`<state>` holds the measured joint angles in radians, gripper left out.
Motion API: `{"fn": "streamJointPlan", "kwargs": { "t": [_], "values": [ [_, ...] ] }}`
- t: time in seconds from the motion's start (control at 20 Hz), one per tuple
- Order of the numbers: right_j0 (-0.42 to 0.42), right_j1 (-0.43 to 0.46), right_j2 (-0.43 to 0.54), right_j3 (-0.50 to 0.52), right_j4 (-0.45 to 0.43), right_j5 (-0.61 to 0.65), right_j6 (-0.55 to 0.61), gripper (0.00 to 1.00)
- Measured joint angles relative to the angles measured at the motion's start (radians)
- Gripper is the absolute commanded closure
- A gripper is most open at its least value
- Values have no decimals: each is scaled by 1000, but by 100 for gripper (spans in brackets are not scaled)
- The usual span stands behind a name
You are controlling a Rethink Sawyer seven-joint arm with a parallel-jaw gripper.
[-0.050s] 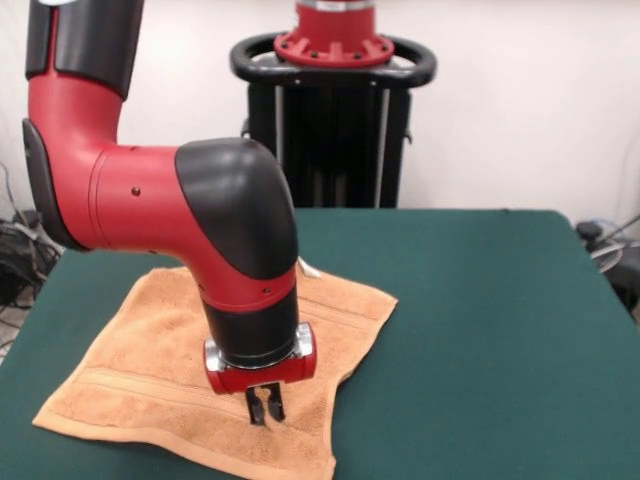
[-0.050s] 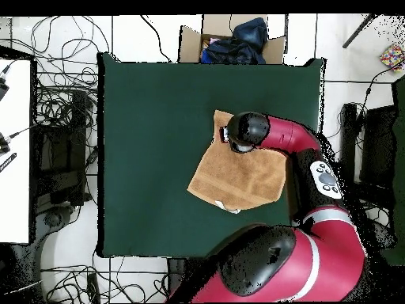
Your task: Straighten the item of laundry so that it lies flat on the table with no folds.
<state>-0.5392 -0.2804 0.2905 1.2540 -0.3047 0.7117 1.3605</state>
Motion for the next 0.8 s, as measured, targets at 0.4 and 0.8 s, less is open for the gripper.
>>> {"fn": "streamJointPlan", "kwargs": {
  "t": [0.4,0.8],
  "values": [
    [-76,7,75,27,1,1,0,100],
    [-95,10,88,39,19,-9,0,100]
  ]
}}
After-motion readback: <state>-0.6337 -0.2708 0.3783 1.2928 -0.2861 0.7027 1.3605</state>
